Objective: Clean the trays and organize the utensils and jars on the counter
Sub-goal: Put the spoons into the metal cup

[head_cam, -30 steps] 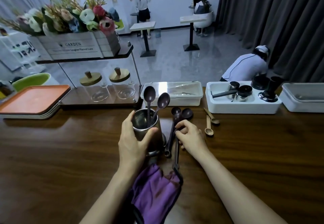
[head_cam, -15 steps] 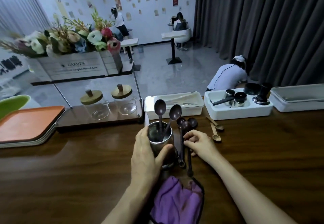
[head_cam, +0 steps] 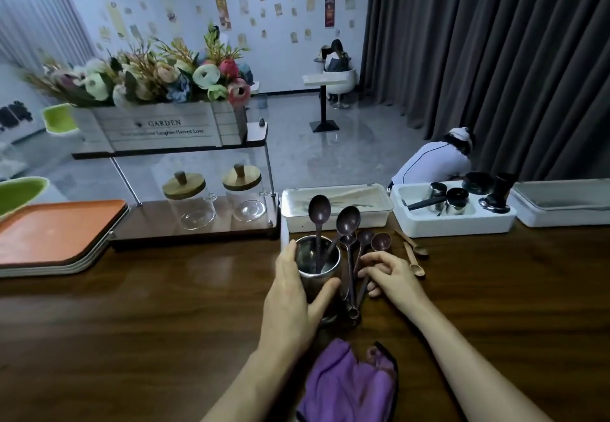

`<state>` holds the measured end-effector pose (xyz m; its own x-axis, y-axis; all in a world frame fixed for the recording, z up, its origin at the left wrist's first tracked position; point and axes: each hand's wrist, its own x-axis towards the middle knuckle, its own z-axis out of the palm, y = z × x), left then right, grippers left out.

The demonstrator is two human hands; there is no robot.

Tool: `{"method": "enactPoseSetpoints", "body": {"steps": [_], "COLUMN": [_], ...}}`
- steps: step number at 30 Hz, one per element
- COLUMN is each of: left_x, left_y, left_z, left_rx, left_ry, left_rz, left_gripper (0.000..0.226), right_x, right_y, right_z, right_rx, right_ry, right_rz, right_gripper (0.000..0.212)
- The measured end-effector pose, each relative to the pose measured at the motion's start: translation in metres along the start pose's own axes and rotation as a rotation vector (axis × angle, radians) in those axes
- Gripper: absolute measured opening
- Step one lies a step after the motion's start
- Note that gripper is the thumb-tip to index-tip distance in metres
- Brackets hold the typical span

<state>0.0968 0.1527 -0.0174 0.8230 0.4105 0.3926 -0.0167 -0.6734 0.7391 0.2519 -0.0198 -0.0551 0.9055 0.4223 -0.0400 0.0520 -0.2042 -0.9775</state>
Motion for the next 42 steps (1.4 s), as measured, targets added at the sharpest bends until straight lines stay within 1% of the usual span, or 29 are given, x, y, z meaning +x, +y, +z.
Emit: {"method": "enactPoseSetpoints", "body": {"steps": [5, 9, 12, 16, 18, 22, 26, 30, 34, 38, 42], "left_x": [-0.001, -0.003, -0.004, -0.006, -0.006, -0.005, -0.005, -0.005, -0.008, -0.009, -0.008], "left_y": [0.005, 0.011, 0.015, 0.016, 0.016, 0.013, 0.014, 0.013, 0.012, 0.011, 0.009], "left_z": [0.0, -0.002, -0.002, 0.003, 0.004, 0.004, 0.003, 0.002, 0.0, 0.0, -0.001], "left_rx": [0.024, -0.025, -0.035, -0.01, 0.005, 0.017, 0.011, 0.033, 0.032, -0.026, -0.113], "left_ry": [0.027, 0.049, 0.074, 0.103, 0.12, 0.135, 0.133, 0.113, 0.102, 0.088, 0.079], "left_rz": [-0.004, -0.04, -0.068, -0.082, -0.085, -0.105, -0.1, -0.083, -0.046, -0.046, -0.041], "left_gripper": [0.076, 0.07, 0.066, 0.068, 0.07, 0.078, 0.083, 0.077, 0.07, 0.058, 0.059], "right_x": [0.0, -0.004, -0.008, -0.019, -0.025, -0.032, -0.033, -0.04, -0.046, -0.049, -0.053], "right_y": [-0.001, -0.016, -0.048, -0.101, -0.119, -0.132, -0.12, -0.109, -0.1, -0.092, -0.09], "right_z": [-0.007, -0.013, -0.013, -0.013, -0.012, 0.002, 0.016, 0.024, 0.032, 0.035, 0.034], "right_rx": [0.12, 0.163, 0.217, 0.354, 0.371, 0.264, -0.007, -0.255, -0.38, -0.502, -0.534], "right_ry": [-0.016, 0.046, 0.076, 0.126, 0.167, 0.244, 0.308, 0.339, 0.301, 0.279, 0.24], "right_rz": [-0.008, -0.072, -0.154, -0.265, -0.313, -0.388, -0.411, -0.43, -0.43, -0.392, -0.38], "right_gripper": [0.026, 0.032, 0.03, 0.024, 0.022, 0.025, 0.028, 0.027, 0.021, 0.005, 0.01]}}
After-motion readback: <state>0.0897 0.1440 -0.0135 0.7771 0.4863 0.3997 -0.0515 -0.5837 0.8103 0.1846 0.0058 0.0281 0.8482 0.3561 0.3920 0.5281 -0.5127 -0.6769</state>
